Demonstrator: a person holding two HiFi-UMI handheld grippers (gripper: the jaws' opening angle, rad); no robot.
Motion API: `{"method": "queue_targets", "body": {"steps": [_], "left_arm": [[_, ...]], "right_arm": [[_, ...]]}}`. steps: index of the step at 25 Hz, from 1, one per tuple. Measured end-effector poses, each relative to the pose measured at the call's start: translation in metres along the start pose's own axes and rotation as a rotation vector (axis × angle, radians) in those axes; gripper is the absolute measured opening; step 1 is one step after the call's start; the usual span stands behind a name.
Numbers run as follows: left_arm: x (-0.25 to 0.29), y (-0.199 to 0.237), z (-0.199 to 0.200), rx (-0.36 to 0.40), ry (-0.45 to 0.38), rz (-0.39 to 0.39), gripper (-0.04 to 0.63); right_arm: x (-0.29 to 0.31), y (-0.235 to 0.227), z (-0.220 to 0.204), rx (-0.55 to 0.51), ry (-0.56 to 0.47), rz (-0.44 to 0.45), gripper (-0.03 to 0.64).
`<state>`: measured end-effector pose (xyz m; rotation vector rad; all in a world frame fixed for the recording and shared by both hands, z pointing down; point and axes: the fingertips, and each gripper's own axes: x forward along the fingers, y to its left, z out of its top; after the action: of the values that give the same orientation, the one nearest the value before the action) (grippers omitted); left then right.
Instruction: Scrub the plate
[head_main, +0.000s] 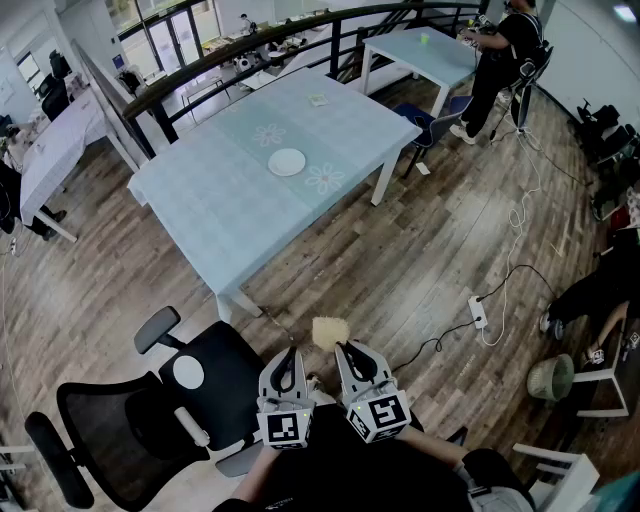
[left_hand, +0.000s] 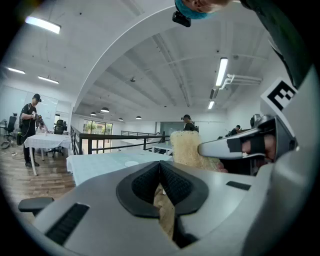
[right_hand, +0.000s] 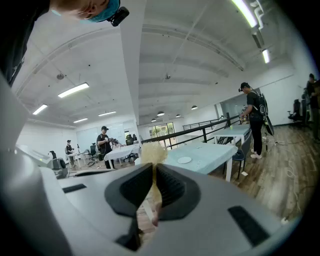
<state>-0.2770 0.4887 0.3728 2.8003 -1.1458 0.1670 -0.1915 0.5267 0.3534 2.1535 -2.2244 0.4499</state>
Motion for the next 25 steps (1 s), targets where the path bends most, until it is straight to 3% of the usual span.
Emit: {"method": "queue_targets", "body": {"steps": [5,15,25], "left_arm": [[0.001,-0.005,0.013,0.003,-0.045,-0.019,0.014],[0.010,-0.029,0.006,-0.003,-0.016,-0.022,0.014],[0.031,-0.045,0.014,0.011,-0.014,0.059,0.014]], "right_arm": [[-0.003,0.000,-0.004,-0.018,0.011,0.000,0.034],[-0.011,-0.016,-0.012,0.000,0.051,0.019,0.034],[-0.002,-0.066,0.013,0.047,0.007,0.040,0.034]]}}
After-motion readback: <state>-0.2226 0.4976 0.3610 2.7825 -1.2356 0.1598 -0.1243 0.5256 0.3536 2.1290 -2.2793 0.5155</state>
